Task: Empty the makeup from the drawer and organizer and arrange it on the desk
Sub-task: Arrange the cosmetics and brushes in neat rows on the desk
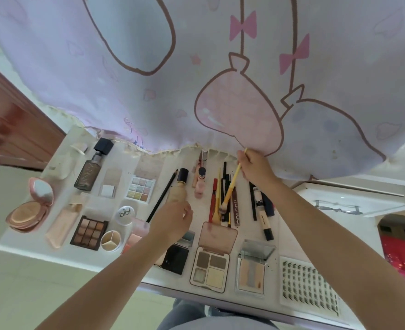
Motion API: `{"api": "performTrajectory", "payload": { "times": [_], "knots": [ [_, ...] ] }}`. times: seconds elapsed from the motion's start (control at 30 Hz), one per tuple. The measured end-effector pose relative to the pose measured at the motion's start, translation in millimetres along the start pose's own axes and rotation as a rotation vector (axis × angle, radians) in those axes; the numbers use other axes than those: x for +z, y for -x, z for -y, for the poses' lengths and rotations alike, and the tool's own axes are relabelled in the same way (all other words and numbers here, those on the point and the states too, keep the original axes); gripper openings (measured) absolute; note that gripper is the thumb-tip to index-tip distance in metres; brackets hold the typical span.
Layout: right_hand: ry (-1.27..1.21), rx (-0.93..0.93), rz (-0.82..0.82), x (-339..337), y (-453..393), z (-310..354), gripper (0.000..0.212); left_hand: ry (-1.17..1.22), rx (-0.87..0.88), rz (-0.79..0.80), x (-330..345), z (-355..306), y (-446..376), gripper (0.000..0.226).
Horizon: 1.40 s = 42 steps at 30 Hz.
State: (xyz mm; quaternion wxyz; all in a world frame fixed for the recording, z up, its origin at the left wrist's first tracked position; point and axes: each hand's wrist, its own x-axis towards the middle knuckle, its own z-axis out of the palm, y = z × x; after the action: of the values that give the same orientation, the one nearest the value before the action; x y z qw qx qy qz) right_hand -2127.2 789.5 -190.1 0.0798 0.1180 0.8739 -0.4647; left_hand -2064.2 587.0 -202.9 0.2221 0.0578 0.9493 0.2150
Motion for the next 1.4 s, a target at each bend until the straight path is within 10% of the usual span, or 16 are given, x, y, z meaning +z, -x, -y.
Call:
{"api": "performTrajectory", "payload": {
  "times": [0.43, 0.7, 1.4],
  "knots": [
    [0.332, 0.361, 0.179, 66.0, -35.6, -28.0, 0.040, -0.146, 0.069, 0.027, -3.2, 1.6, -7.6, 0.029],
    [0.280, 0.196, 0.078, 52.8, -2.3, -33.8, 0.012, -0.161, 0.096, 0.033, 0.0, -1.3, -9.1, 0.027],
    [0.896, 0.123, 0.118, 13.9, 56.6, -72.5, 0.022, -0.285, 0.304, 0.028, 19.9, -50.2, -11.4, 0.030]
  ]
}}
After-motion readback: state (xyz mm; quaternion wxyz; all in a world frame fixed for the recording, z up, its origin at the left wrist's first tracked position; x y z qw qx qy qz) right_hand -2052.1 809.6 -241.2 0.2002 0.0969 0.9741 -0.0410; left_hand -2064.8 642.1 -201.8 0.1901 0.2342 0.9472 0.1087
